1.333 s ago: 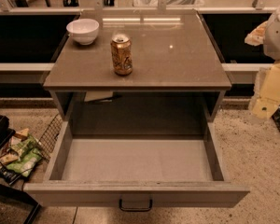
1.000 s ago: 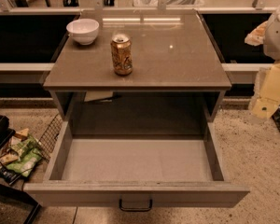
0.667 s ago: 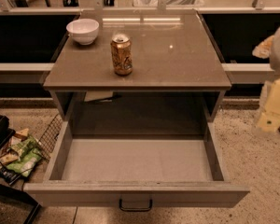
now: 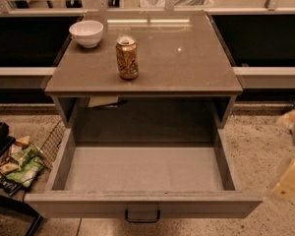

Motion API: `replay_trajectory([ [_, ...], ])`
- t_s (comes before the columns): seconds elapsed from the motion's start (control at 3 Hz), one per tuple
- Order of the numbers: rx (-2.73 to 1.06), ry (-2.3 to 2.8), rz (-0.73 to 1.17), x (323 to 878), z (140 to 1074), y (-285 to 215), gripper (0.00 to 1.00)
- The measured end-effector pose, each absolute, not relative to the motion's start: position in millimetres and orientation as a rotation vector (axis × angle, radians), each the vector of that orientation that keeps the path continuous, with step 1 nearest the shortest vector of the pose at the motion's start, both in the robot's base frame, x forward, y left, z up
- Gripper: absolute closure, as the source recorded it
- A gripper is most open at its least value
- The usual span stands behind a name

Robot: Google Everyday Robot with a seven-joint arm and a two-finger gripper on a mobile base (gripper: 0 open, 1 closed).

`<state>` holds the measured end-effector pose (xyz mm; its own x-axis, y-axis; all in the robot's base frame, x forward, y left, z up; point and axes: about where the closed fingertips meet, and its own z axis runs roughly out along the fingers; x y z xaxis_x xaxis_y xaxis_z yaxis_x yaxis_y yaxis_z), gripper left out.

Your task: Close top drawer

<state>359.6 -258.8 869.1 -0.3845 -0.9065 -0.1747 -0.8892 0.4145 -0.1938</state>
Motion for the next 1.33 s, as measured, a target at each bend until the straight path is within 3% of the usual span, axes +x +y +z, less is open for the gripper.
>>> replay_trajectory([
  [0.33, -1.507, 2.379, -0.045, 315, 800, -249, 0.49],
  [1.0, -1.475, 2.359, 0.036, 275, 711, -235, 0.95],
  [1.33, -1.476, 2.358, 0.038, 275, 711, -235, 1.0],
])
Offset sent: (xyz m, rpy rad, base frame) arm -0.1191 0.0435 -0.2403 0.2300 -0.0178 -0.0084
